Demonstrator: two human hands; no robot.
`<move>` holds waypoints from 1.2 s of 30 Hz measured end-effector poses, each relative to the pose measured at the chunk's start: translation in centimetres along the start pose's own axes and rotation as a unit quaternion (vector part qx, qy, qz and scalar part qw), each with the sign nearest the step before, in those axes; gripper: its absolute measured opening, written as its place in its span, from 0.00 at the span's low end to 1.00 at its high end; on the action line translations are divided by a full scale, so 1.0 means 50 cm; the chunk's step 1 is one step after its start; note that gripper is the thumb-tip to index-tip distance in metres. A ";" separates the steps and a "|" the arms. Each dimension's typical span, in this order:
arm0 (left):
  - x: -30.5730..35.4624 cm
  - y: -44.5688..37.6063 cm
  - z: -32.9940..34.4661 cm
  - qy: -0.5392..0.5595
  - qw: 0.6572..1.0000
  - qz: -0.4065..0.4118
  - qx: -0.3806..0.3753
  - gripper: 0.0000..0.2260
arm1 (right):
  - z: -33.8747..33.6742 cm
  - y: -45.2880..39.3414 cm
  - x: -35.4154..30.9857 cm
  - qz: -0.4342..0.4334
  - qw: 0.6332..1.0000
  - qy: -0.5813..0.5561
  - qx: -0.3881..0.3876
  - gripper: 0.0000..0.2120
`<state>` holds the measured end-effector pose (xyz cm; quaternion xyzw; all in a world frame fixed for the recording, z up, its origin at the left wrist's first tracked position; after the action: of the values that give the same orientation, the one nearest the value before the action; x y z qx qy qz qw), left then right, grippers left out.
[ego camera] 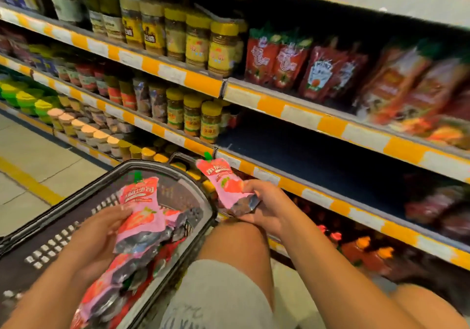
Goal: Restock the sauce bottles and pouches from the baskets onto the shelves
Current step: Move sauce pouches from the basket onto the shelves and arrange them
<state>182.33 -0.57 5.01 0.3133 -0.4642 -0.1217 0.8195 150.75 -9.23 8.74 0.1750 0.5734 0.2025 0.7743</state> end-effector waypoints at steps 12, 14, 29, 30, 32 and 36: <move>-0.043 0.051 0.363 -0.122 0.981 -0.014 -0.148 0.25 | -0.324 0.153 -0.050 -0.104 0.976 -0.118 0.153 0.17; -0.062 0.059 0.433 -0.151 0.973 -0.010 -0.174 0.23 | -0.370 0.167 -0.055 -0.116 0.972 -0.116 0.171 0.19; -0.230 -0.060 0.840 -0.334 0.916 0.015 -0.223 0.11 | -0.698 0.163 -0.144 -0.152 0.944 -0.009 0.293 0.11; -0.238 -0.075 0.864 -0.341 0.912 0.019 -0.226 0.10 | -0.717 0.156 -0.156 -0.160 0.940 0.001 0.301 0.09; -0.251 -0.107 0.908 -0.346 0.908 0.022 -0.234 0.10 | -0.753 0.142 -0.181 -0.176 0.930 0.012 0.321 0.10; -0.252 -0.169 0.979 -0.312 0.923 0.035 -0.222 0.15 | -0.804 0.113 -0.229 -0.199 0.913 0.040 0.354 0.13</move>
<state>135.33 -20.51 9.32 0.0532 -0.6685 -0.2845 0.6851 108.60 -8.70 9.63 0.3118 0.6608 -0.1652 0.6625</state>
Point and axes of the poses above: each hand's wrist, its own y-axis away from the middle knuckle, its own z-axis out of the palm, x = y × z, the point moved 10 cm from there along -y, towards the middle knuckle, and after that the axes turned 7 degrees about -z, right-handed, at the moved point
